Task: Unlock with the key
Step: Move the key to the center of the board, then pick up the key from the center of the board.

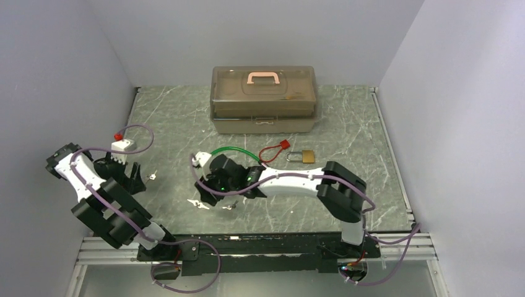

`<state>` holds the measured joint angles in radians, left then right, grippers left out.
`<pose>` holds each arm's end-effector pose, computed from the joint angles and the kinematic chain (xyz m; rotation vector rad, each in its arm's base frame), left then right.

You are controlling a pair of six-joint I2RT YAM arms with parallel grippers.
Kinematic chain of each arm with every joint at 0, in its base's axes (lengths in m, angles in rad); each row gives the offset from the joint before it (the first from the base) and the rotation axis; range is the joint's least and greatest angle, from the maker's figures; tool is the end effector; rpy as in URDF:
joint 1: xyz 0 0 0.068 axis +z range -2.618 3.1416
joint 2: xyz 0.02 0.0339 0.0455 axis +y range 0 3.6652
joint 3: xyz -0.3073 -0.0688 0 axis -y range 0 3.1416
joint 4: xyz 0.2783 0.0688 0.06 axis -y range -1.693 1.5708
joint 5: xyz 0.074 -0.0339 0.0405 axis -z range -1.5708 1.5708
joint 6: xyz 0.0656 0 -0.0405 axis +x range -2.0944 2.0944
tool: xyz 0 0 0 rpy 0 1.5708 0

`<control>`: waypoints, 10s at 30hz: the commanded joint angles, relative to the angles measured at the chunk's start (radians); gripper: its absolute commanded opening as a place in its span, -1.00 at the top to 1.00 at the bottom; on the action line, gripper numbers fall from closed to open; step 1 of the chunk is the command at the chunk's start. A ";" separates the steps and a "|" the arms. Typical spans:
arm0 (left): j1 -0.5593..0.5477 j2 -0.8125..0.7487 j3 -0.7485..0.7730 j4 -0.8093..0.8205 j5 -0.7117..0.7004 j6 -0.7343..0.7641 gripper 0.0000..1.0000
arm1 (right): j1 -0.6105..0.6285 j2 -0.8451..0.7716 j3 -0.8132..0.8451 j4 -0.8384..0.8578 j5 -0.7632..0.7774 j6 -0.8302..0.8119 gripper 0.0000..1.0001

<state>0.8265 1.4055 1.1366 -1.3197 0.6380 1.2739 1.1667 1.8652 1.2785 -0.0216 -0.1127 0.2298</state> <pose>0.1991 0.1585 0.2738 0.5609 2.4995 -0.4406 0.1852 0.4519 0.2239 -1.1104 2.0427 0.8806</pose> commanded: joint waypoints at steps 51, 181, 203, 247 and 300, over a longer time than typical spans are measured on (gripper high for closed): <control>-0.582 -0.157 -0.568 0.504 -0.319 -0.206 -0.20 | 0.096 -0.038 -0.382 0.110 0.537 -0.018 1.00; -1.597 0.518 0.069 0.274 -0.080 -0.665 1.00 | -0.389 -0.937 -0.832 0.098 0.367 0.187 0.72; -1.572 0.633 0.612 -0.002 0.044 -0.630 0.08 | -0.403 -1.013 -0.887 0.101 0.342 0.230 0.64; -0.848 -0.049 0.107 0.024 0.125 -0.549 -0.98 | -0.107 -0.295 -0.574 0.109 0.297 -0.019 0.23; -1.247 -0.125 0.059 0.339 0.442 -0.254 -0.98 | -0.213 -0.864 -0.526 0.203 -0.200 0.213 1.00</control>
<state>-0.3870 1.2823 1.1580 -1.0023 1.0275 0.9245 0.9878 1.0317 0.7212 0.0620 -0.1509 0.3614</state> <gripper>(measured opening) 0.989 0.013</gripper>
